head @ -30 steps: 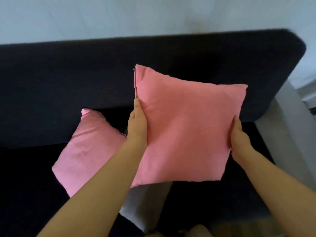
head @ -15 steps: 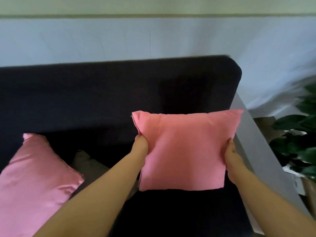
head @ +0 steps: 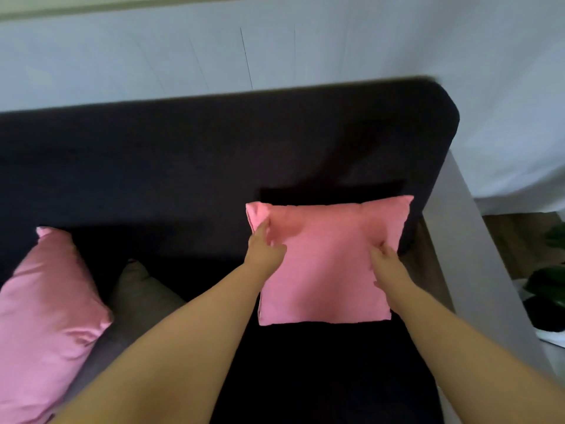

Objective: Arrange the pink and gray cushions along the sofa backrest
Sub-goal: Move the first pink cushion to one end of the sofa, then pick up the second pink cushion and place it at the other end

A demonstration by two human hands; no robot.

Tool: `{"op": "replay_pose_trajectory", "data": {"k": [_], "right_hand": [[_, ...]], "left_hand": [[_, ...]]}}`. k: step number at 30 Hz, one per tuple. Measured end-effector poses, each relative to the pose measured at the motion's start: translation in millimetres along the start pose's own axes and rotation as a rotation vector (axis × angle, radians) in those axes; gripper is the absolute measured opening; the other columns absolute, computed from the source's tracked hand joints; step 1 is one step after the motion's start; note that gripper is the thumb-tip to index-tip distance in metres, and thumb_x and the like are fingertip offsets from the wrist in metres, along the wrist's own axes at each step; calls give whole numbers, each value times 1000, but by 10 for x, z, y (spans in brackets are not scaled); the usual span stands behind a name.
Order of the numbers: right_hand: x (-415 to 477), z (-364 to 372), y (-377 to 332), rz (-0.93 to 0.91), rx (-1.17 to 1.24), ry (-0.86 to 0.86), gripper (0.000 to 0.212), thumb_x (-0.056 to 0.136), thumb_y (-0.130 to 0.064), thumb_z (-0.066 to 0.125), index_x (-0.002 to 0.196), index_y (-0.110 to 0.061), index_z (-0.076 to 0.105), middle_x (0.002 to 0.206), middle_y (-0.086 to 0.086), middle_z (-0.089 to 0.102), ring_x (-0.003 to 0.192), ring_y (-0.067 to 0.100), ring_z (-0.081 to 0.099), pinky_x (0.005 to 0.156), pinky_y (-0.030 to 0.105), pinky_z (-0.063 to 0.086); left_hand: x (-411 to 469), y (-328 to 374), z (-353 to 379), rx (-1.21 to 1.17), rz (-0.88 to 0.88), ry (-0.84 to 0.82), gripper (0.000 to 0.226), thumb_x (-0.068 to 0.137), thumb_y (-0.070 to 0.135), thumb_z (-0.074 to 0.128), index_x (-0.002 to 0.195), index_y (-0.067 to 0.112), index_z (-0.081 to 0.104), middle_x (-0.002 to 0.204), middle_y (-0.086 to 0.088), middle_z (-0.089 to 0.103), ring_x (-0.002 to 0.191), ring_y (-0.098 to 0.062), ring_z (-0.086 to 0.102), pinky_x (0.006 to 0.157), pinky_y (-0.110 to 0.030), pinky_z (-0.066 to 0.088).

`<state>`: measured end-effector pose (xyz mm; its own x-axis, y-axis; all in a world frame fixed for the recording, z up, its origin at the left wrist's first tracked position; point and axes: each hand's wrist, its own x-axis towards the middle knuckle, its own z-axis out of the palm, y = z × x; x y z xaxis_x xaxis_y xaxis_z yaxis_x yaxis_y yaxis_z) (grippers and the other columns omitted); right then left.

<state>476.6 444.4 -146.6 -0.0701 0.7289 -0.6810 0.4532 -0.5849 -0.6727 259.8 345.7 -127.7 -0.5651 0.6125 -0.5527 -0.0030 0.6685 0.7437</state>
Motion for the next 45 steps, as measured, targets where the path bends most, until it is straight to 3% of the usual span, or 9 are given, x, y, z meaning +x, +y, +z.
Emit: {"op": "replay_pose_trajectory", "data": {"k": [6,12,18,24,28,31,37,42,45], "right_hand": [[-103,132,-26,28,-27,8,79,88,-50,52,155,-28,17,152,8,39,129,36,45,106,53,38],[-494,478,-365,-72,-114,-15,52,96,-23,48,145,-7,38,109,10,46,85,25,47,75,34,40],[-1313,1403,-674,-215,-233,-102,56,95,-26,48,147,-13,31,116,13,53,104,33,57,92,43,47],[-2406,2818,-444,-234,-255,-250,50,95,-20,46,145,-18,38,93,-2,55,82,13,56,81,35,49],[-3025,3718,-155,-227,-295,-279,50,96,-23,47,145,-23,39,89,-2,54,86,18,60,86,41,53],[-3273,4178,-26,-265,-333,-262,51,95,-25,46,145,-24,40,103,1,53,89,19,57,89,41,52],[-3393,4419,-47,-302,-393,-227,54,93,-20,45,147,-20,36,93,-1,56,77,17,55,59,29,40],[-3232,4545,-215,-319,-445,-208,53,95,-18,45,147,-19,34,82,-2,54,71,15,52,62,30,42],[-3068,4697,-318,-322,-484,-218,53,95,-20,46,147,-18,34,82,-3,54,69,15,51,63,31,43]], "left_hand": [[-122,-104,-292,-28,-97,-2,54,92,17,53,145,24,46,149,-4,45,126,-25,52,98,-32,47],[-366,-517,-1526,-417,-283,305,20,98,17,45,112,15,59,123,-7,65,97,-22,63,80,-36,49],[-807,-945,-2978,-612,-231,423,14,100,16,45,98,15,59,111,-6,60,74,-15,57,69,-29,44],[-1415,-1990,-4137,-602,-267,488,20,96,17,49,110,10,63,111,-7,64,93,-25,62,84,-36,46],[-1721,-2720,-4786,-638,-326,478,21,97,15,48,114,9,59,113,-8,63,98,-26,61,83,-38,45],[-1836,-3122,-5091,-667,-387,510,22,100,20,45,111,10,61,111,-6,65,99,-24,61,85,-39,46],[-1759,-3417,-5227,-660,-466,446,21,101,22,45,107,10,61,115,-7,65,103,-24,60,90,-41,48],[-1557,-3466,-5135,-675,-551,367,37,102,23,44,129,1,58,133,-11,60,121,-29,56,91,-41,44],[-1452,-3475,-5156,-732,-586,385,32,101,25,48,119,3,59,132,-12,60,113,-28,56,95,-43,44]]}}
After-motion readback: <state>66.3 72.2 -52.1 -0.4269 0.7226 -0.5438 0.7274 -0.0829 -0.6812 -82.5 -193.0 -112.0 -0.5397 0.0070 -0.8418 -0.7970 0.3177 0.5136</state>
